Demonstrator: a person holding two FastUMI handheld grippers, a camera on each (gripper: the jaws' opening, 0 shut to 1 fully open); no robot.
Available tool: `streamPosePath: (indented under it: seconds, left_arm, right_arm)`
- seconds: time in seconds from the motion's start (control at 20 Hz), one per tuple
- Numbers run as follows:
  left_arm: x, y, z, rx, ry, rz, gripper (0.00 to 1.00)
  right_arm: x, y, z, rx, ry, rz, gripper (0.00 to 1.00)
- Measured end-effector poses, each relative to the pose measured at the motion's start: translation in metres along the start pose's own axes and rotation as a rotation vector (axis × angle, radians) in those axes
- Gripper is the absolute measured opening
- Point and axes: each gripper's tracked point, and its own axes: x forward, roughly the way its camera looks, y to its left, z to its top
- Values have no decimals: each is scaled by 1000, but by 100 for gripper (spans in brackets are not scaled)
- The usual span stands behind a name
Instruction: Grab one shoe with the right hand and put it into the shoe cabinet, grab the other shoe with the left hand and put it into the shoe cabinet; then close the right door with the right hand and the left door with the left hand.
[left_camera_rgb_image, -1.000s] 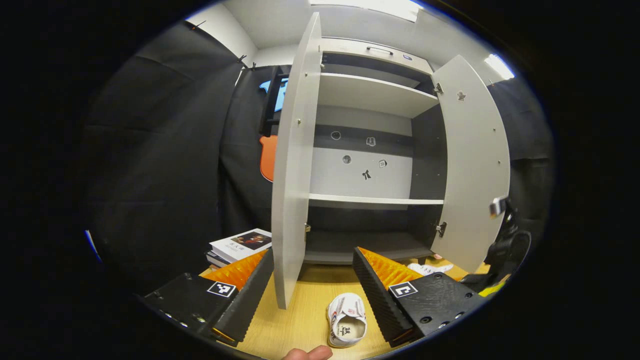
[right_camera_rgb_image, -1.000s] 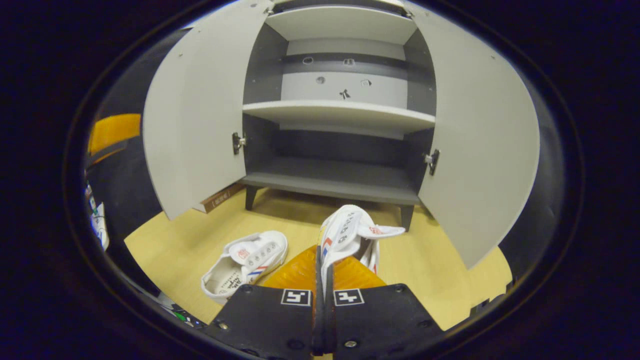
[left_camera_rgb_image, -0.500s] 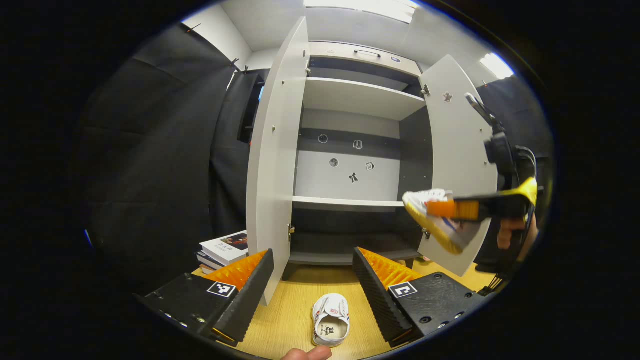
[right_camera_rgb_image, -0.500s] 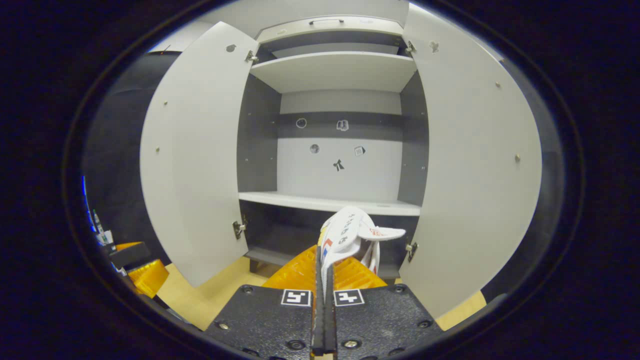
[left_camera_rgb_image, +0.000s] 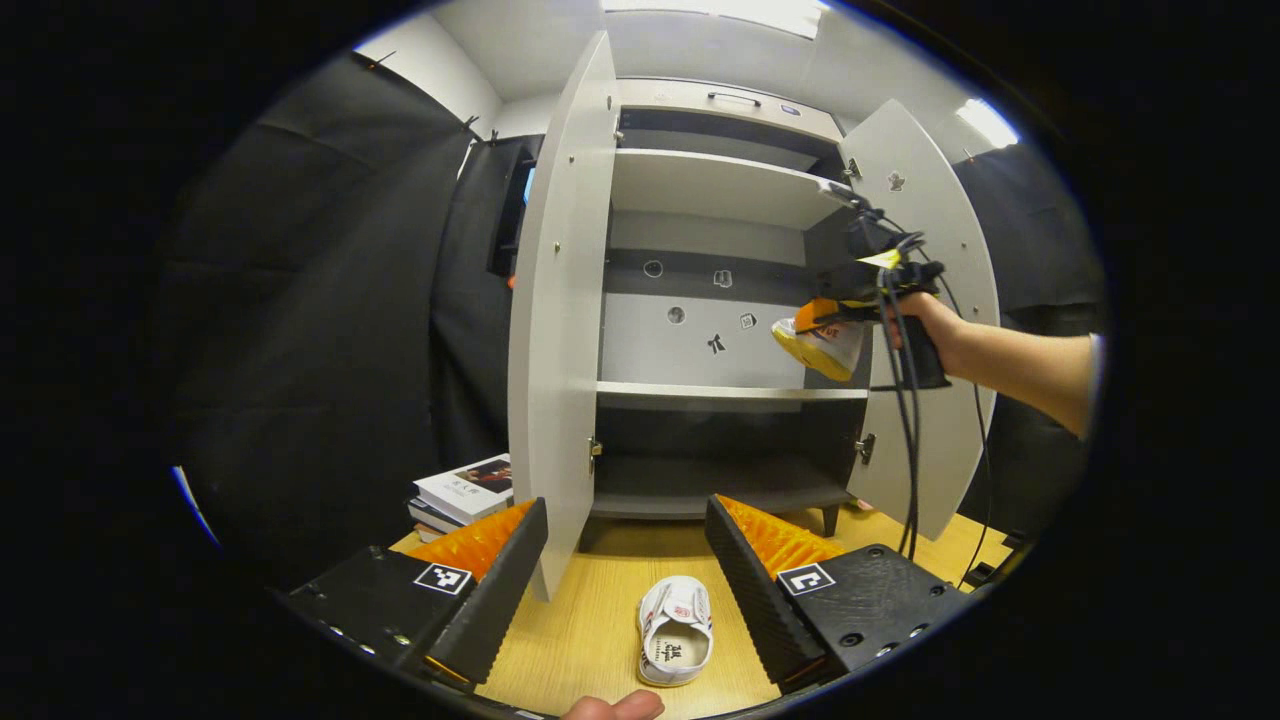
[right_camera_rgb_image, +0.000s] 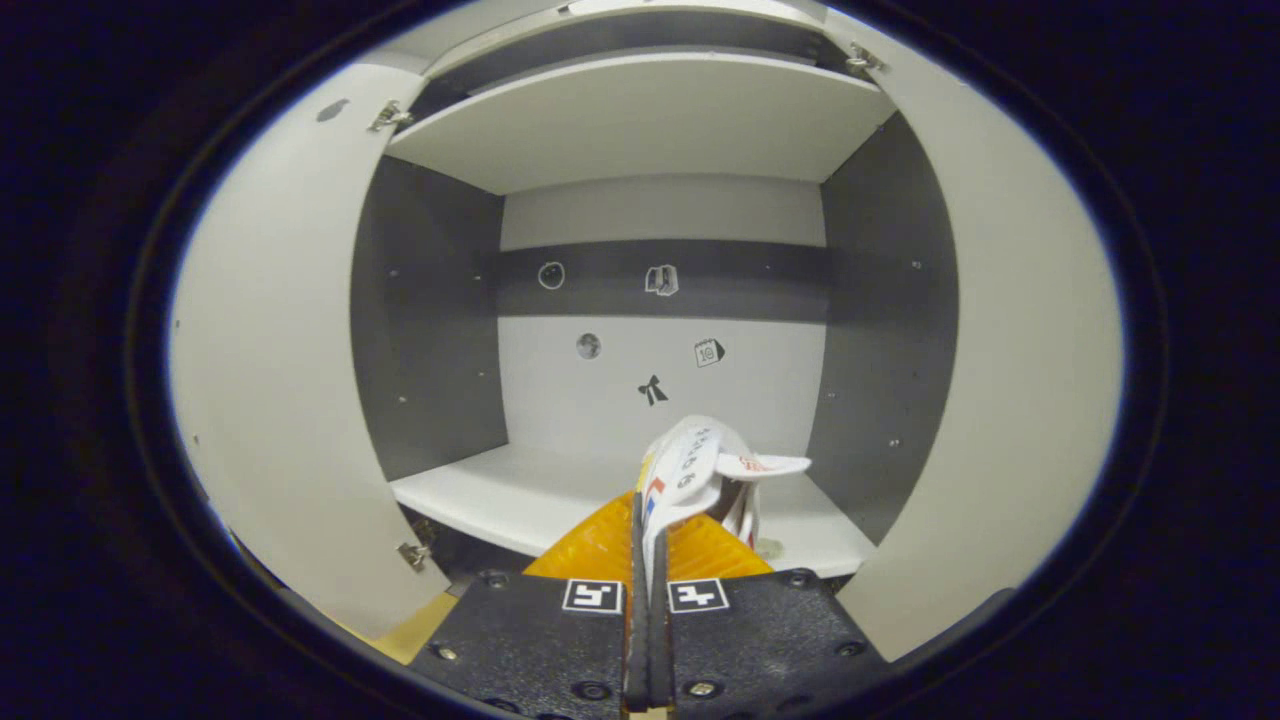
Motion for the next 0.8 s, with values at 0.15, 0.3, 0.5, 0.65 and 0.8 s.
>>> streamPosePath:
  seconds: [0.15,0.3,0.5,0.65,0.8]
  left_arm:
    - [0,6,-4,-23,12,14,95]
    - [2,16,-7,-29,16,32,95]
    - [4,29,-11,-38,25,54,95]
    - [6,35,-15,-50,41,60,95]
    - [9,36,-13,-42,38,57,95]
  right_arm:
    - [47,-3,2,-55,78,-32,4]
    - [86,-5,-13,-77,163,-67,4]
    - [114,-4,-19,-106,214,-98,4]
    - [123,1,-27,-105,274,-83,4]
    - [128,2,-29,-123,310,-95,4]
